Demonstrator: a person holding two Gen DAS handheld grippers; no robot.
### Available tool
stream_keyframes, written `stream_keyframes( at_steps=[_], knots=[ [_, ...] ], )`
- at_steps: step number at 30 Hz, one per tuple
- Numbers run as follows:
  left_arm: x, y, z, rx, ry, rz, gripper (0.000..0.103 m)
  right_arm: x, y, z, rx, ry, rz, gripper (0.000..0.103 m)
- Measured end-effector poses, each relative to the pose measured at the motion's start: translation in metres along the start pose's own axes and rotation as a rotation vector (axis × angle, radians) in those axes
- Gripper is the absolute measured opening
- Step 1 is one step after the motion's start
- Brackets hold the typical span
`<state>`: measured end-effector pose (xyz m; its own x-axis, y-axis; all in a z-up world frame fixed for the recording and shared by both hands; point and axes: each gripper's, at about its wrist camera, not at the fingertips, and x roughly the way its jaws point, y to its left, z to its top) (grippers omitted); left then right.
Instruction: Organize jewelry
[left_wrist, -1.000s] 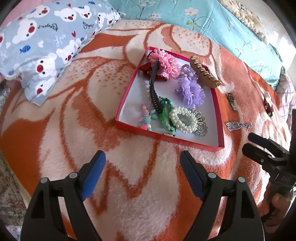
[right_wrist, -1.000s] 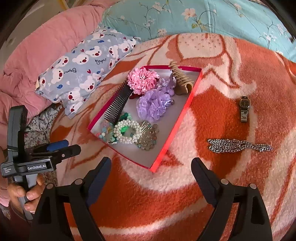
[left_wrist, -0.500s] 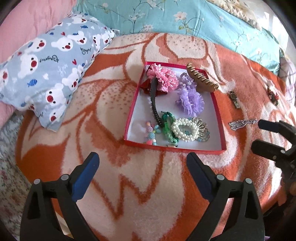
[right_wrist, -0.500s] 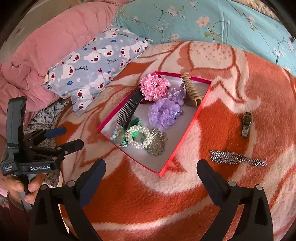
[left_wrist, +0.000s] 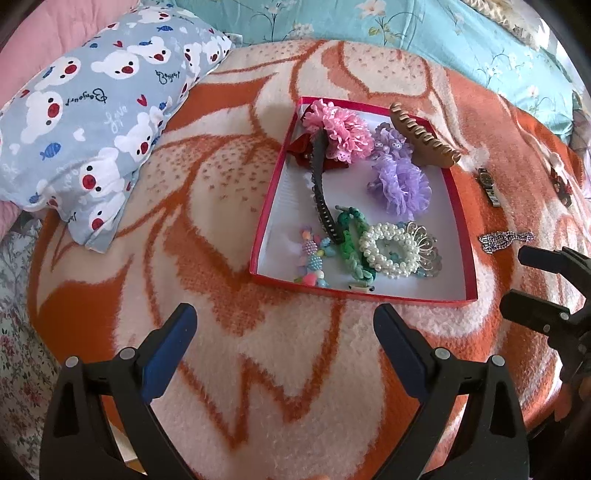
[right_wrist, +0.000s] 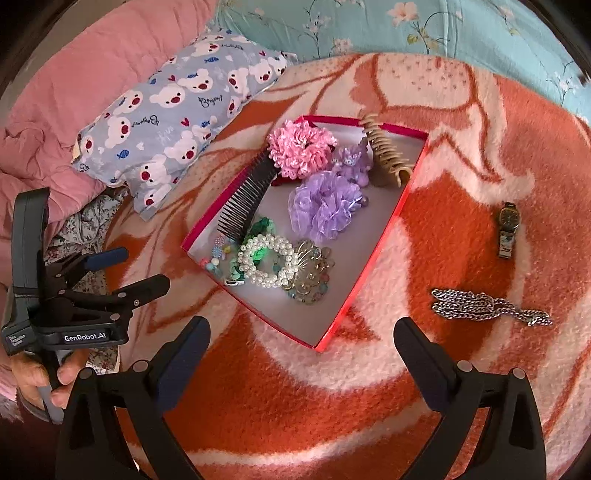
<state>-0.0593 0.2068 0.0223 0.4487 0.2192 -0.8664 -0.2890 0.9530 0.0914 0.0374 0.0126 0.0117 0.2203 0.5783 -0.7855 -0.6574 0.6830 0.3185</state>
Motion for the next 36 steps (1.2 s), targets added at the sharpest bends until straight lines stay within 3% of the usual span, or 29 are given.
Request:
stream_keyframes(
  at_steps=[36],
  knots=[
    [-0.003,-0.008,0.024,0.023,-0.040,-0.010,0.097,-0.002,-0.012,0.027,0.019,-0.018,0.003,0.101]
  ],
)
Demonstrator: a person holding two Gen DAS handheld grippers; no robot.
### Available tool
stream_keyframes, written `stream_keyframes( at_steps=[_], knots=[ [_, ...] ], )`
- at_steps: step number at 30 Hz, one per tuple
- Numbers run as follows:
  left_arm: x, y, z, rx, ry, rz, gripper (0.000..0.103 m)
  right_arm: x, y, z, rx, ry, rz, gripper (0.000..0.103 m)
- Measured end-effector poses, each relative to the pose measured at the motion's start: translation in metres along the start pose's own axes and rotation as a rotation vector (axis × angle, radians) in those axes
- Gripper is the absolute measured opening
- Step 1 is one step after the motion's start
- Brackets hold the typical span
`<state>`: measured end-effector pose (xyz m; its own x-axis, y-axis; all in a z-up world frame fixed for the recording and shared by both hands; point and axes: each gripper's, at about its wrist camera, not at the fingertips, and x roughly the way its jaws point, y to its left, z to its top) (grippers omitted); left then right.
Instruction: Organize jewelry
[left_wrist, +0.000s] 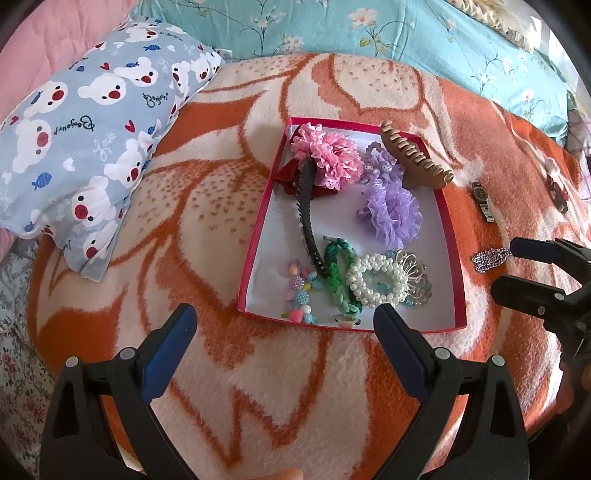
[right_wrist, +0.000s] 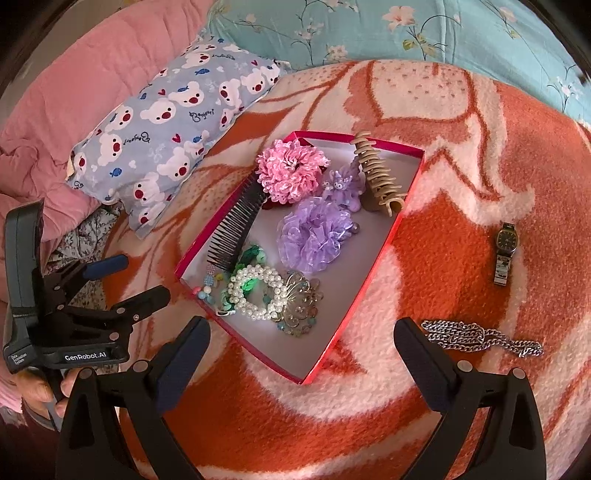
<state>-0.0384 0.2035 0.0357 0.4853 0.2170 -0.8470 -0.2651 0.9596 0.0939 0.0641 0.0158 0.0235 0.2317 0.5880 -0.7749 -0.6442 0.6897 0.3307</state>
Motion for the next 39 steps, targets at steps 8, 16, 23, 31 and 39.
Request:
stream_keyframes(
  at_steps=[8,16,23,31,39],
  knots=[
    [-0.0001,-0.0001,0.0007,-0.002,-0.004,0.002,0.097,0.0007,0.0032,0.0004,-0.008,0.000,0.005,0.101],
    [0.0001,0.0005,0.0005,-0.005,-0.003,0.001,0.097,0.0026,0.0063,-0.0006,-0.013,0.006,0.010,0.101],
    [-0.0006,0.0011,0.0002,-0.007,-0.003,0.000,0.097,0.0031,0.0061,-0.0007,-0.012,0.007,0.011,0.101],
    [0.0002,0.0022,-0.0005,-0.005,-0.005,0.011,0.097,0.0029,0.0060,-0.0005,-0.014,0.007,0.014,0.101],
    [-0.0002,0.0016,-0.0004,-0.007,-0.006,0.008,0.097,0.0024,0.0073,0.0000,-0.015,0.005,0.014,0.101]
  ],
)
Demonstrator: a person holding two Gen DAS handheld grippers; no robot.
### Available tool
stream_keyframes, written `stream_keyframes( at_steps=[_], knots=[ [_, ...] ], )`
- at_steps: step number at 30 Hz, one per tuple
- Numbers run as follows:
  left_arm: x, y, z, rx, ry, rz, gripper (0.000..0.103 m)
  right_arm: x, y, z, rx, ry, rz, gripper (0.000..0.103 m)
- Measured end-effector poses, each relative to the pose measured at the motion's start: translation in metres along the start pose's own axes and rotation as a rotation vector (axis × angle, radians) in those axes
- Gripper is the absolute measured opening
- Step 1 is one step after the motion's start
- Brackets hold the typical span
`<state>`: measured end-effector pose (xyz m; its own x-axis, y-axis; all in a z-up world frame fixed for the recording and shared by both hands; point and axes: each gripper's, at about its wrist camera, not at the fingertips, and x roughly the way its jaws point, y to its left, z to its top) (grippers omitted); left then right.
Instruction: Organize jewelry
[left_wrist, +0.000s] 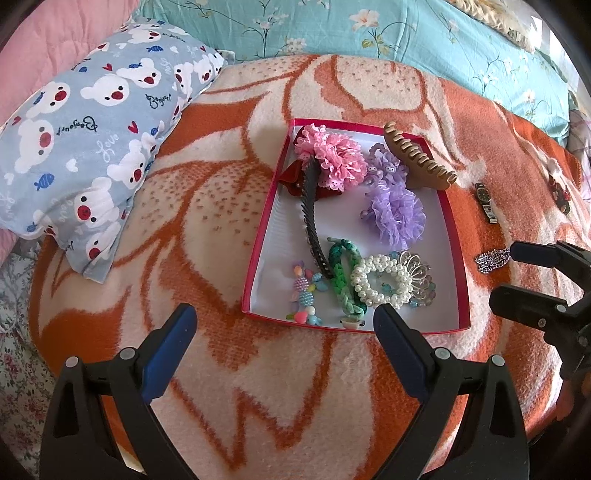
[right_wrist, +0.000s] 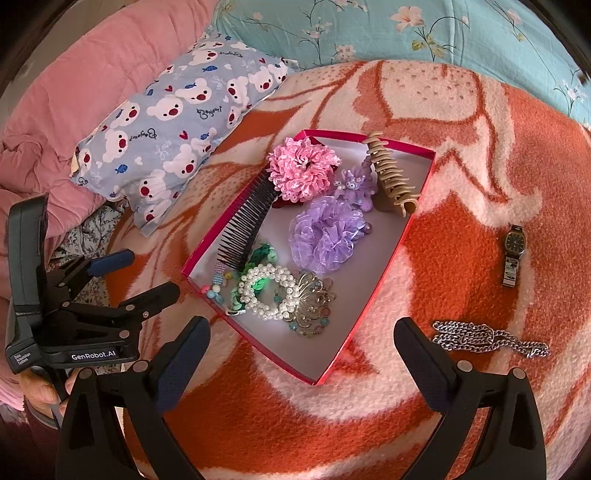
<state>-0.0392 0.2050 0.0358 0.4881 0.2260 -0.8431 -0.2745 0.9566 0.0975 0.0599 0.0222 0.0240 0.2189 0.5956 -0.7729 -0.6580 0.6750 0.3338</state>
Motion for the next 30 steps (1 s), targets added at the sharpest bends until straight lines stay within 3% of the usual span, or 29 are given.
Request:
stream_keyframes(
  at_steps=[30],
  knots=[
    [-0.0005,0.0013,0.0014,-0.010,-0.004,0.003,0.097,-0.0002,0.0036,-0.0006,0.006,-0.002,0.003,0.101]
  ],
)
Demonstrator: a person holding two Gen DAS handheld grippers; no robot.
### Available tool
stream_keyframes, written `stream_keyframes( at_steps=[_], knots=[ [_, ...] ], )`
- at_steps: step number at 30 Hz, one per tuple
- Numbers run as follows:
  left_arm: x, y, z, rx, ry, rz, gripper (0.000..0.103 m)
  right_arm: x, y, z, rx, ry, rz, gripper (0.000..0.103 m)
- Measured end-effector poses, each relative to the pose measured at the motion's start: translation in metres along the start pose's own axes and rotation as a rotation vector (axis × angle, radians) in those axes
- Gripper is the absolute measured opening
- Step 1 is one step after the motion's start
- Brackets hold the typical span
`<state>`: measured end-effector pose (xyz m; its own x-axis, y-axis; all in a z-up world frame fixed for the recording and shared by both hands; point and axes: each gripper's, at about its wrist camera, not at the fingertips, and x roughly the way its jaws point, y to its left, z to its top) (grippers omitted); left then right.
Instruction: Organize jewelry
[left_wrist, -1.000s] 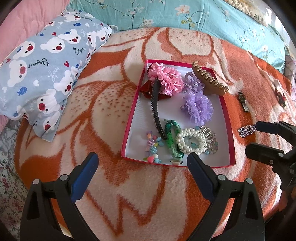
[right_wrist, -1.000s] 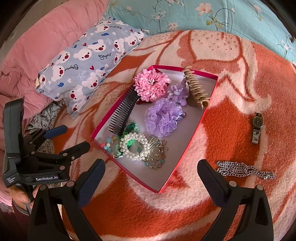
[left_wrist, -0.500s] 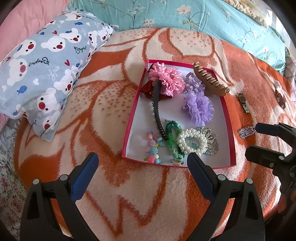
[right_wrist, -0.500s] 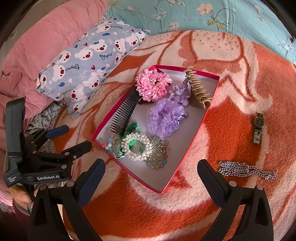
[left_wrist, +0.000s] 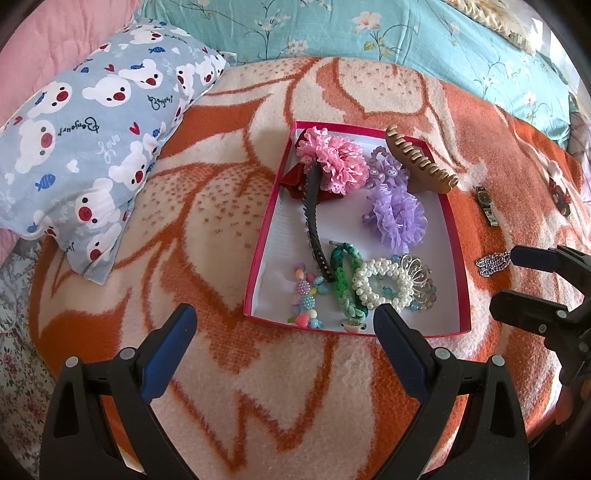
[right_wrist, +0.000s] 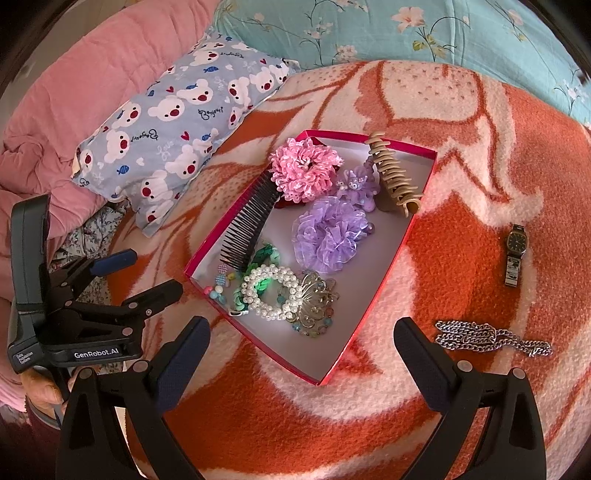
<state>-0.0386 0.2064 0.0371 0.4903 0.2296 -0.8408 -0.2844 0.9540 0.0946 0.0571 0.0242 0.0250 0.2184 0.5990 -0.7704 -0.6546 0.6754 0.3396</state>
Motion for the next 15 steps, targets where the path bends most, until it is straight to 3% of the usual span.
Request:
stream_keyframes(
  at_steps=[15],
  knots=[
    [-0.0042,-0.0003,0.0021,-0.007,-0.007,0.016,0.097,-0.0020,-0.0020,-0.0004,0.006,-0.005,-0.002,0.101]
  ],
)
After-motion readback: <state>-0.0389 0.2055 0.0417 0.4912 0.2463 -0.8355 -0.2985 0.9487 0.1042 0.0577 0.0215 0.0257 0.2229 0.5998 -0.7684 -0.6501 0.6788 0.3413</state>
